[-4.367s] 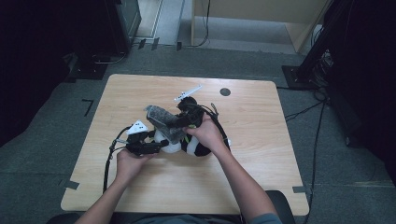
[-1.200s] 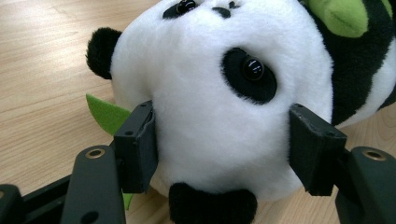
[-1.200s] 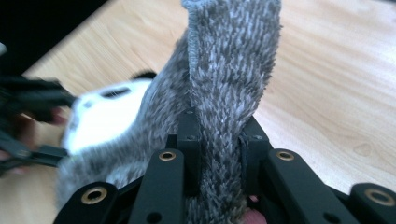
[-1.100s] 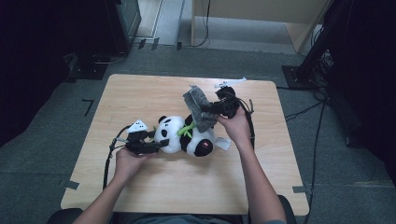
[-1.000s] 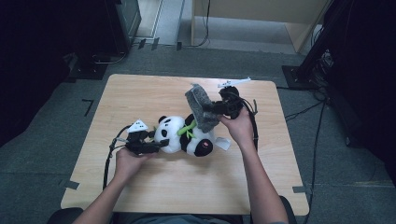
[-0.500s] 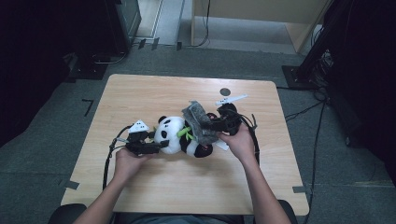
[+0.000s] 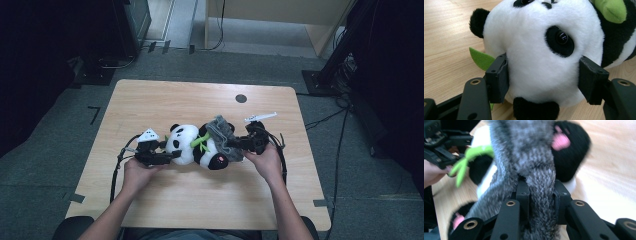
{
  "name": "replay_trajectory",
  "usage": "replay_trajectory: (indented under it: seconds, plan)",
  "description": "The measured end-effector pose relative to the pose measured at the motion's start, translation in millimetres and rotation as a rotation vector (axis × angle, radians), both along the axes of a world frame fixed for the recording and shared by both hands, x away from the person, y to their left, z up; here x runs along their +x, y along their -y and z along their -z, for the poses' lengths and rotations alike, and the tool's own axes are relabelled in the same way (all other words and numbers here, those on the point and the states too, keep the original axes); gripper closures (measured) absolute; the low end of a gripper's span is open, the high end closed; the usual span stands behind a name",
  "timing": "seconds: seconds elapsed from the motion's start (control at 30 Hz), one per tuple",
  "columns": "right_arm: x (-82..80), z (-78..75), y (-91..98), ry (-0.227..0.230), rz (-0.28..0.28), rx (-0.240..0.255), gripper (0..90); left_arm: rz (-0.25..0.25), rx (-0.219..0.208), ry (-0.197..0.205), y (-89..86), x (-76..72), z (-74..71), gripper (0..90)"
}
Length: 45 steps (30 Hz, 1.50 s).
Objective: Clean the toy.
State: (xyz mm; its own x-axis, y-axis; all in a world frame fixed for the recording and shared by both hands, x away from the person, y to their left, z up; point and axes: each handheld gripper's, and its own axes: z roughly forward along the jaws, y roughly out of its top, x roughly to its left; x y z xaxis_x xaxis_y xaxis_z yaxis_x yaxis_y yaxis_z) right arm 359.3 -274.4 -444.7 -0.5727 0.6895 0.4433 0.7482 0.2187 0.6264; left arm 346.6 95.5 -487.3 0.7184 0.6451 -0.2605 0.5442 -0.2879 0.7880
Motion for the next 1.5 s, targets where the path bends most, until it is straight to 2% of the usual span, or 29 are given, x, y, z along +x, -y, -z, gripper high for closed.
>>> replay_trajectory:
  seconds: [0.1,0.17,0.27,0.37,0.43,0.5,0.63,0.73,0.83,0.93,1.17,1.3,1.4,1.5]
  plan:
    - [-0.5,7.1,8.6,-0.019,0.01,-0.064,73.0,0.001,-0.01,-0.007,-1.2,1.1,0.3,34.4]
    - [-1.0,9.8,10.1,-0.002,-0.007,-0.109,73.9,0.001,-0.008,-0.002,-1.2,0.6,0.4,34.5]
    - [-0.9,11.2,10.6,0.017,-0.018,-0.11,74.1,0.002,-0.014,0.001,-1.8,1.0,1.1,34.4]
    - [1.0,17.4,16.5,-0.004,-0.009,-0.066,74.5,0.003,-0.014,0.002,-1.7,1.4,0.8,34.3]
    - [1.8,20.3,20.4,-0.011,0.008,-0.091,74.9,0.002,-0.01,0.001,-1.4,2.1,0.2,34.1]
    - [1.8,21.7,23.5,-0.014,0.031,-0.146,75.4,0.0,-0.009,-0.004,-0.8,2.9,-0.6,34.1]
    - [0.6,19.0,37.2,-0.014,0.076,-0.176,75.8,0.004,-0.005,-0.009,-1.5,3.2,-1.1,34.0]
    - [-0.8,13.8,50.6,-0.002,0.133,-0.179,75.9,0.006,-0.003,-0.007,-1.5,3.0,-1.1,34.0]
    - [-1.2,8.0,63.6,0.01,0.179,-0.158,76.1,0.006,-0.002,-0.007,-1.4,3.0,-1.2,33.9]
    - [-2.5,-3.8,68.4,0.031,0.182,-0.127,76.2,0.005,-0.003,-0.009,-1.2,3.2,-1.3,33.9]
    - [-8.1,-42.3,52.7,0.095,0.15,-0.079,76.4,0.004,0.0,-0.006,-0.9,1.9,-1.3,33.9]
    - [-9.4,-60.8,34.4,0.124,0.102,-0.062,76.4,-0.003,-0.005,-0.006,-0.4,1.8,-1.1,33.8]
    - [-9.0,-70.0,16.4,0.147,0.05,-0.058,76.4,-0.003,-0.005,-0.004,-0.5,1.5,-1.0,33.9]
    - [-8.2,-76.9,-1.1,0.164,0.001,-0.029,76.4,-0.005,-0.004,-0.001,-0.5,1.1,-0.7,33.8]
